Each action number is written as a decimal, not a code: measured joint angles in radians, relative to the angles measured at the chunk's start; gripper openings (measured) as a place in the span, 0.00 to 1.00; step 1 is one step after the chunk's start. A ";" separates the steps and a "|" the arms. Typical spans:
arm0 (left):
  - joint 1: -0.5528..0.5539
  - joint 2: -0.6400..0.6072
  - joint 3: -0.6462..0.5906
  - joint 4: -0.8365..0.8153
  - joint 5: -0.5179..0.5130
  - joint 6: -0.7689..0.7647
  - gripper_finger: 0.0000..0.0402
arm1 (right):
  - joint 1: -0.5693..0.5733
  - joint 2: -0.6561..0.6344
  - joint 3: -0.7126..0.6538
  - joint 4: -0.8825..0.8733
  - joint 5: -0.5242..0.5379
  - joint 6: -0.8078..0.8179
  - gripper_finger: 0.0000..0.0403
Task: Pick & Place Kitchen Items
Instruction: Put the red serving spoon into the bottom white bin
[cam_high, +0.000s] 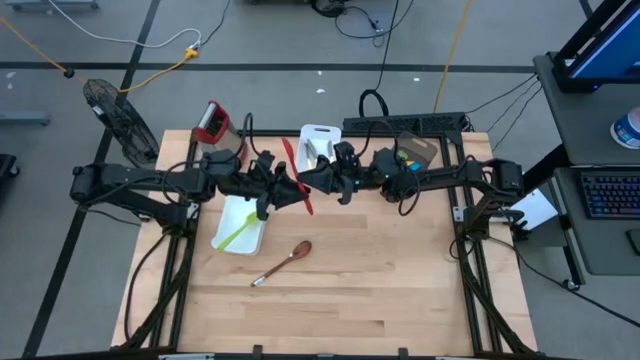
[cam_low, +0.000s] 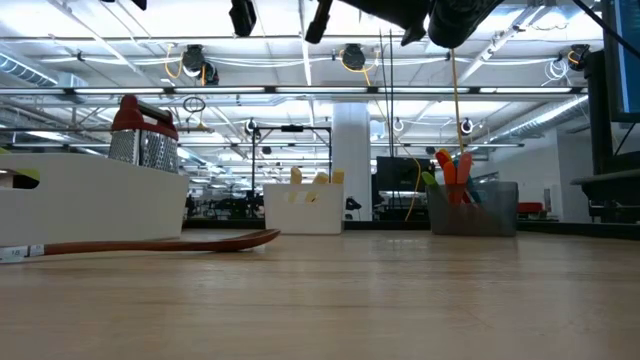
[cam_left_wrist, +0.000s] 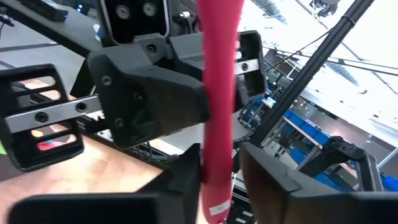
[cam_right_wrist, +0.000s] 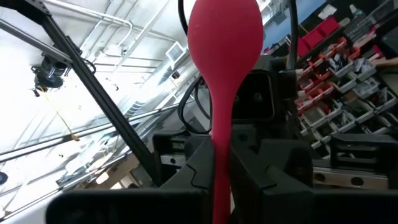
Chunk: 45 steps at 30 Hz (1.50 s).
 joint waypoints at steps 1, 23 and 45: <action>0.000 0.000 0.000 0.000 -0.003 0.000 0.24 | 0.001 0.000 0.000 -0.002 0.008 -0.006 0.04; 0.027 -0.001 0.000 -0.037 0.061 0.019 0.10 | 0.020 0.001 0.000 -0.057 0.099 -0.071 0.17; 0.011 -0.173 0.001 -0.355 -0.023 0.034 0.10 | -0.010 0.003 -0.001 -0.164 0.108 -0.099 0.28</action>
